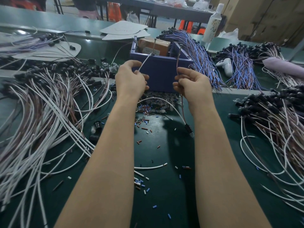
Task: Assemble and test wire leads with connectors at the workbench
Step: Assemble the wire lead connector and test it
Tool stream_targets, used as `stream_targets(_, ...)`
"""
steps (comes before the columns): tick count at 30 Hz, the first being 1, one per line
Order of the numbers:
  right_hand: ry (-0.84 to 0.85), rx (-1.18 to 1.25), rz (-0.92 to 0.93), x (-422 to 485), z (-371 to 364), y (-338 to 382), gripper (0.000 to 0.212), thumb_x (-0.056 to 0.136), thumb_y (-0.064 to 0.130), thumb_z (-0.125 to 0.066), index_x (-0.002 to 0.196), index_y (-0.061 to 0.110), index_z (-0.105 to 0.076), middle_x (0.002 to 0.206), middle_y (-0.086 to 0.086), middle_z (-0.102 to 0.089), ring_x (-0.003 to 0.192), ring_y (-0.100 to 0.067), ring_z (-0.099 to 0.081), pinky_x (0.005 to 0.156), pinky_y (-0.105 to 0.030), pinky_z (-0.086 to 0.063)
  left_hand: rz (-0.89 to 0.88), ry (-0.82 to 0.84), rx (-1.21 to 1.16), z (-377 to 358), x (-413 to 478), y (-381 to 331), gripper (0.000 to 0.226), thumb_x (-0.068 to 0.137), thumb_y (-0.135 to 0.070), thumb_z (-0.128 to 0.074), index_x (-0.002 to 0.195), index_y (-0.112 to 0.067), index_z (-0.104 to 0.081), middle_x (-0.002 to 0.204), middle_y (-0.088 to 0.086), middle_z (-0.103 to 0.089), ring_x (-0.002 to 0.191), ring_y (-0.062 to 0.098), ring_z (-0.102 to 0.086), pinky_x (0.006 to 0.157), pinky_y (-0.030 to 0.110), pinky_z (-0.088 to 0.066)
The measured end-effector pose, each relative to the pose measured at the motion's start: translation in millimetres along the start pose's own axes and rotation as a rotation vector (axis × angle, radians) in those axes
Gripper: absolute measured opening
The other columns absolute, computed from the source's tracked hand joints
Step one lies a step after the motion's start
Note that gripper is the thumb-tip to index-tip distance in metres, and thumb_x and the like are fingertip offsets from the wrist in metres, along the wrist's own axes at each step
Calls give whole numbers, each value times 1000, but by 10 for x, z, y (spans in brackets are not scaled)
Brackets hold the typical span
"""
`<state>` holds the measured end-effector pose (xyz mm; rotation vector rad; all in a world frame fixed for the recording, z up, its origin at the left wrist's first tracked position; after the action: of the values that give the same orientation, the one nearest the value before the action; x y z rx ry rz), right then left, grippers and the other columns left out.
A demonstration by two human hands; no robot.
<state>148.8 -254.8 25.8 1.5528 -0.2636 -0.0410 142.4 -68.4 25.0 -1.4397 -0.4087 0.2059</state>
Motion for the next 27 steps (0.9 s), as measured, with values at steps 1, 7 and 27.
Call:
stream_targets(1,1,3,2,-2,-1,3,37,88,-14,-40,108,9,-61,83,-4,-59,60,-9,-57,57,-13,-50,2,0,0,0,0,-1,28,98,-1,-36,111,-17,-54,78,5,-66,51,4,-52,48,13,-47)
stream_targets(7,0,-1,-2,-12,11,3,37,88,-14,-39,105,11,-60,84,-5,-59,61,-9,-58,59,-13,-52,-22,14,60,-13,-5,-29,28,94,0,-37,102,-21,-55,77,2,-67,48,2,-52,48,16,-47)
stream_targets(27,-1,-23,-2,-39,12,28,36,88,-13,-40,103,13,-60,83,-4,-59,61,-9,-58,59,-13,-51,6,-19,-17,19,14,11,23,99,-5,-35,103,-20,-52,79,1,-66,47,2,-52,53,19,-50)
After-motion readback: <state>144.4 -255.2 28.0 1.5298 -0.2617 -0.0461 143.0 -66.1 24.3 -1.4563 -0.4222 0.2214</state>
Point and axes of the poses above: each hand's wrist, its own x-axis towards the middle knuckle, its own z-axis out of the back of the hand, y = z × x, the point moved 7 cm from there along x, towards the middle knuckle
